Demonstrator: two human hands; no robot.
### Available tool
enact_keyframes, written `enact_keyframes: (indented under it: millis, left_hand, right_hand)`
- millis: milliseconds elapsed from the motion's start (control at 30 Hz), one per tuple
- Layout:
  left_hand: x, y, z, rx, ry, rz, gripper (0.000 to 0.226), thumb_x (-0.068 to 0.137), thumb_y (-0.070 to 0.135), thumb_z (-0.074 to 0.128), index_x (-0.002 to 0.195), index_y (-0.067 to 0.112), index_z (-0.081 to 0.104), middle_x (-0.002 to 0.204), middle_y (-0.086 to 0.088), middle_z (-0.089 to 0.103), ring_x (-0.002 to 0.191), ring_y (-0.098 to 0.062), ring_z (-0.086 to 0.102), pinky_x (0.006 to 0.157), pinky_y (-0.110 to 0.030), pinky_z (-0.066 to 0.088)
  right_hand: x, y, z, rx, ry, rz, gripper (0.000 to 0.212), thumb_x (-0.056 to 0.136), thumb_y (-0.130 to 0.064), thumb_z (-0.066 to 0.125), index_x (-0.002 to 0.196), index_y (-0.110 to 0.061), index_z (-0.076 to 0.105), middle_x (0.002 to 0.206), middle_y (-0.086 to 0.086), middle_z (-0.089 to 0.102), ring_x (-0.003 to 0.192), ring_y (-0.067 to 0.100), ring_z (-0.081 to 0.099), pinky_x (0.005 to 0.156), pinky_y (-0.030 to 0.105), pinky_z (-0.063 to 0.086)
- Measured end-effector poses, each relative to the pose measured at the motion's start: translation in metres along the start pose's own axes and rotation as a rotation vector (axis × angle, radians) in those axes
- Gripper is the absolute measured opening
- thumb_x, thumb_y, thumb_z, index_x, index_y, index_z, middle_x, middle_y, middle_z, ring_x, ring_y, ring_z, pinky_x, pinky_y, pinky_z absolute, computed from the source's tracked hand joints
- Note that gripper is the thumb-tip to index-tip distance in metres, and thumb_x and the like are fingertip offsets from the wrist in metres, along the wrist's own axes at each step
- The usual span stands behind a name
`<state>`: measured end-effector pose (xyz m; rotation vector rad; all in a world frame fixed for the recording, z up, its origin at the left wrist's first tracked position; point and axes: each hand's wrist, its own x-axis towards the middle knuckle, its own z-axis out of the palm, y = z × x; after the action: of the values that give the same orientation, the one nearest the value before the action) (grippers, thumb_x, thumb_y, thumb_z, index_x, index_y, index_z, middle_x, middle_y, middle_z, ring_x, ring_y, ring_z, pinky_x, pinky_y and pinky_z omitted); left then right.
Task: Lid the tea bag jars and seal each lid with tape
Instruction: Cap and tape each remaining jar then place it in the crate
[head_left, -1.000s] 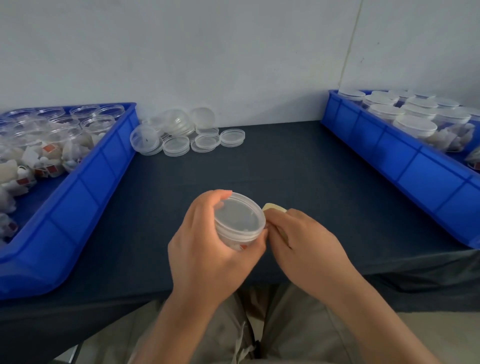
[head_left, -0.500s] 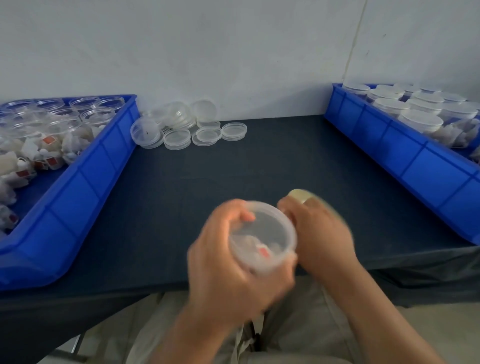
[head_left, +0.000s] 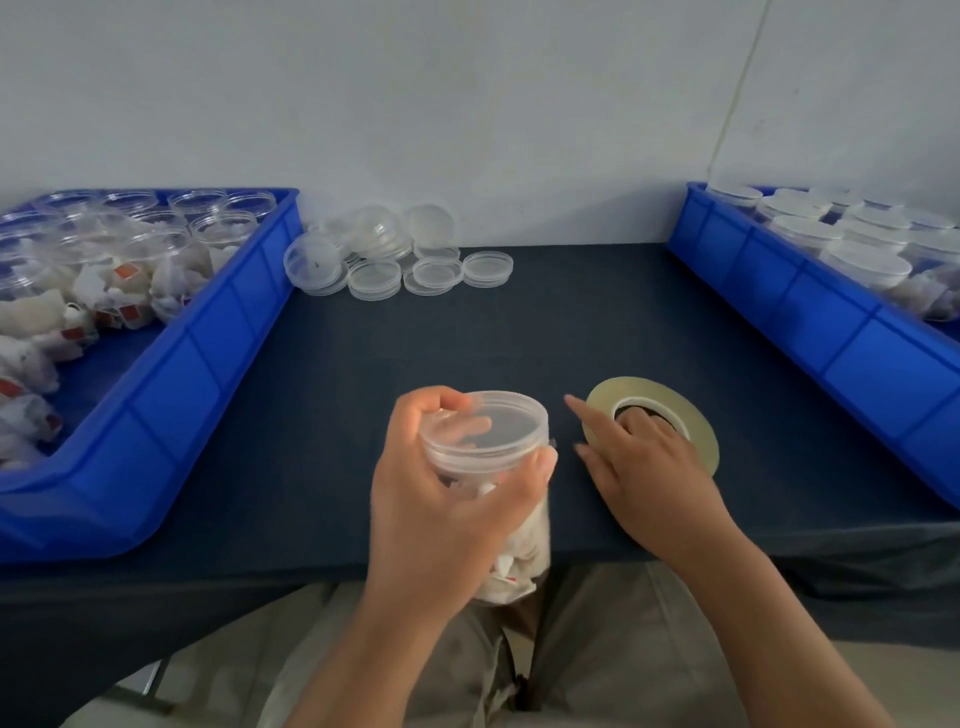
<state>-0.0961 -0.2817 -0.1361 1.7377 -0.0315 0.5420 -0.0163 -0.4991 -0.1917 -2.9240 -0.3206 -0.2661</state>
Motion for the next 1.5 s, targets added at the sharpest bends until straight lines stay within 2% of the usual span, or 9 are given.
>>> enact_keyframes:
  millis: [200, 367, 533, 767, 900, 1033, 1200, 1400, 1500]
  left_hand:
    - [0.005, -0.008, 0.002, -0.035, 0.034, -0.067, 0.058, 0.063, 0.059, 0.088, 0.109, 0.042, 0.058, 0.111, 0.022, 0.068, 0.099, -0.001, 0.071, 0.069, -0.007, 0.052]
    - [0.012, -0.01, 0.003, -0.05, 0.021, -0.115, 0.06, 0.061, 0.067, 0.085, 0.11, 0.043, 0.058, 0.109, 0.022, 0.069, 0.092, -0.006, 0.074, 0.067, -0.014, 0.056]
    - [0.012, -0.01, 0.006, -0.098, -0.02, -0.132, 0.066, 0.064, 0.073, 0.081, 0.115, 0.038, 0.06, 0.105, 0.016, 0.071, 0.088, -0.008, 0.076, 0.064, -0.015, 0.057]
    - [0.009, -0.009, 0.008, -0.175, -0.086, -0.151, 0.051, 0.075, 0.085, 0.067, 0.107, 0.046, 0.063, 0.101, 0.009, 0.077, 0.085, -0.013, 0.078, 0.067, -0.022, 0.059]
    - [0.012, -0.008, 0.002, -0.232, -0.101, -0.146, 0.063, 0.068, 0.095, 0.065, 0.107, 0.046, 0.065, 0.103, 0.003, 0.077, 0.088, -0.018, 0.077, 0.07, -0.028, 0.06]
    - [0.011, -0.008, 0.004, -0.248, -0.103, -0.145, 0.048, 0.078, 0.083, 0.067, 0.107, 0.045, 0.065, 0.102, 0.003, 0.077, 0.088, -0.019, 0.077, 0.071, -0.03, 0.061]
    - [0.01, -0.008, 0.007, -0.266, -0.099, -0.151, 0.048, 0.076, 0.083, 0.068, 0.106, 0.046, 0.066, 0.101, 0.003, 0.077, 0.087, -0.018, 0.078, 0.071, -0.03, 0.062]
    - [0.01, -0.01, 0.006, -0.251, -0.108, -0.143, 0.043, 0.08, 0.077, 0.066, 0.109, 0.045, 0.065, 0.106, 0.005, 0.076, 0.092, -0.017, 0.077, 0.074, -0.028, 0.061]
    - [0.008, -0.006, 0.005, -0.203, -0.14, -0.1, 0.06, 0.076, 0.087, 0.065, 0.115, 0.042, 0.061, 0.106, 0.008, 0.076, 0.093, -0.015, 0.077, 0.073, -0.022, 0.059]
  right_hand:
    - [-0.003, -0.01, 0.008, 0.026, 0.035, 0.035, 0.045, 0.104, -0.056, 0.045, 0.148, -0.046, 0.05, 0.112, -0.011, 0.049, 0.109, 0.015, 0.052, 0.1, 0.037, 0.046]
    - [-0.004, -0.019, -0.004, 0.114, 0.034, 0.072, 0.065, 0.092, -0.08, 0.042, 0.147, -0.046, 0.054, 0.124, -0.013, 0.054, 0.121, 0.013, 0.05, 0.106, 0.037, 0.045]
    - [-0.019, -0.052, -0.031, 0.907, 0.191, -0.047, 0.067, 0.091, -0.089, 0.039, 0.14, -0.046, 0.057, 0.131, -0.032, 0.062, 0.129, -0.003, 0.057, 0.101, 0.019, 0.051]
    - [-0.031, -0.079, -0.043, 1.463, -0.025, -0.092, 0.044, 0.103, -0.044, 0.063, 0.145, -0.032, 0.062, 0.125, 0.004, 0.075, 0.119, 0.024, 0.071, 0.1, 0.033, 0.058]
    - [-0.029, -0.075, -0.043, 1.527, -0.056, -0.113, 0.041, 0.106, -0.046, 0.058, 0.146, -0.039, 0.063, 0.146, -0.006, 0.066, 0.137, 0.018, 0.061, 0.112, 0.027, 0.049]
    - [-0.031, -0.08, -0.038, 1.506, -0.006, -0.1, 0.041, 0.11, -0.048, 0.049, 0.15, -0.042, 0.057, 0.153, -0.009, 0.059, 0.143, 0.017, 0.056, 0.119, 0.033, 0.043]
    - [-0.036, -0.089, -0.034, 1.526, 0.026, -0.086, 0.041, 0.109, -0.044, 0.05, 0.15, -0.046, 0.055, 0.153, -0.012, 0.058, 0.14, 0.016, 0.058, 0.113, 0.03, 0.049]
    - [-0.035, -0.087, -0.037, 1.562, 0.004, -0.089, 0.043, 0.109, -0.045, 0.043, 0.149, -0.044, 0.056, 0.154, -0.011, 0.058, 0.144, 0.017, 0.054, 0.122, 0.049, 0.042]
    - [-0.036, -0.083, -0.042, 1.464, 0.018, -0.105, 0.042, 0.111, -0.039, 0.048, 0.152, -0.033, 0.055, 0.148, -0.009, 0.063, 0.14, 0.019, 0.058, 0.118, 0.045, 0.046]
